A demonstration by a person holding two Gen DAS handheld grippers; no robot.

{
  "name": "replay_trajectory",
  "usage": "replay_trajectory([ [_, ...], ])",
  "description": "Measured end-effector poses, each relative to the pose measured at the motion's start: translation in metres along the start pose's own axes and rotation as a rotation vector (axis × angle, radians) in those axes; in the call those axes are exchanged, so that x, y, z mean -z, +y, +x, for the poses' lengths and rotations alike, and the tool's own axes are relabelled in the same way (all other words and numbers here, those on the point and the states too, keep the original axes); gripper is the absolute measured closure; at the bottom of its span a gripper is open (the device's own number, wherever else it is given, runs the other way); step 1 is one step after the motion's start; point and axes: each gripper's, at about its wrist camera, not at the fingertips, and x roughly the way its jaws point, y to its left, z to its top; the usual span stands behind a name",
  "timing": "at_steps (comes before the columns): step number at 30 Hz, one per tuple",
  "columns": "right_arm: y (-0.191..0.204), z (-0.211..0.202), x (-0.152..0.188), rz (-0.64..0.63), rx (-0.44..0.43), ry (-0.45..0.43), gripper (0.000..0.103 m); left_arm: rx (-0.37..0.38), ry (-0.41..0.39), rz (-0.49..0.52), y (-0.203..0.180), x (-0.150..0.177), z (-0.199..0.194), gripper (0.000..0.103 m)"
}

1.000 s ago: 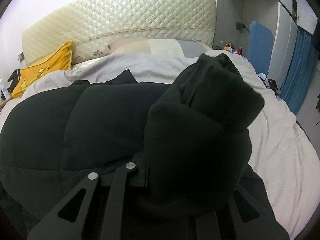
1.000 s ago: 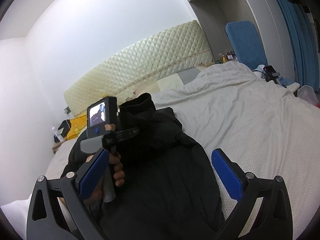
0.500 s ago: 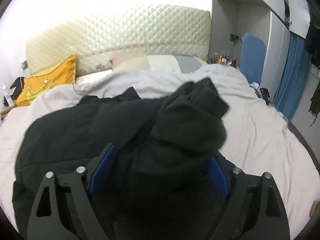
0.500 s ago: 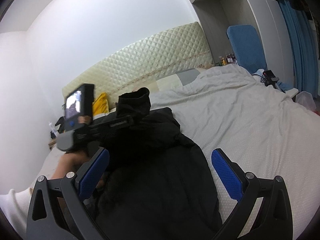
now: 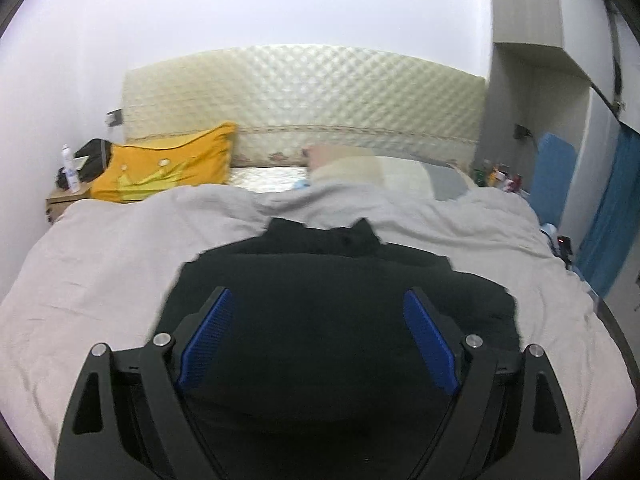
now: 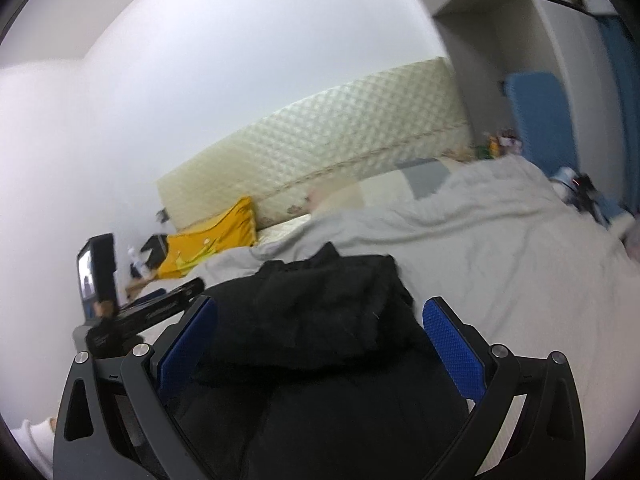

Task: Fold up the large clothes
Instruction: 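Open the left tool to release the sleeve onto the jacket, then grasp the jacket hem with both tools and lift it toward the collar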

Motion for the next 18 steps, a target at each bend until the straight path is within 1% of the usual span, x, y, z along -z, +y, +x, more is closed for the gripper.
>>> replay_trajectory([
  [3,0.01,0.037,-0.009,-0.057,-0.004,0.018,0.0,-0.029,0.0,-0.001,0.019,-0.001,0.011,0.016],
  [5,0.011,0.073,-0.009,-0.067,-0.019,0.056,0.0,-0.045,0.013,-0.001,0.029,0.001,0.023,0.016],
  [7,0.008,0.102,-0.004,-0.08,-0.023,0.094,0.005,-0.052,0.027,-0.004,0.038,0.003,0.036,0.016],
  [8,0.006,0.116,0.002,-0.089,-0.017,0.117,0.008,-0.055,0.032,-0.005,0.042,0.005,0.041,0.016],
  [10,0.001,0.143,0.017,-0.101,-0.011,0.158,0.011,-0.067,0.048,-0.003,0.049,0.011,0.056,0.016],
  [13,-0.011,0.173,0.038,-0.08,-0.005,0.207,0.022,-0.079,0.076,-0.002,0.056,0.019,0.077,0.016],
  [15,-0.019,0.187,0.048,-0.075,0.03,0.229,0.036,-0.087,0.097,-0.01,0.062,0.025,0.09,0.016],
  [16,-0.022,0.195,0.052,-0.077,0.043,0.238,0.038,-0.084,0.108,-0.016,0.066,0.028,0.096,0.016],
  [18,-0.025,0.208,0.058,-0.093,0.04,0.242,0.04,-0.077,0.116,-0.025,0.07,0.033,0.106,0.015],
])
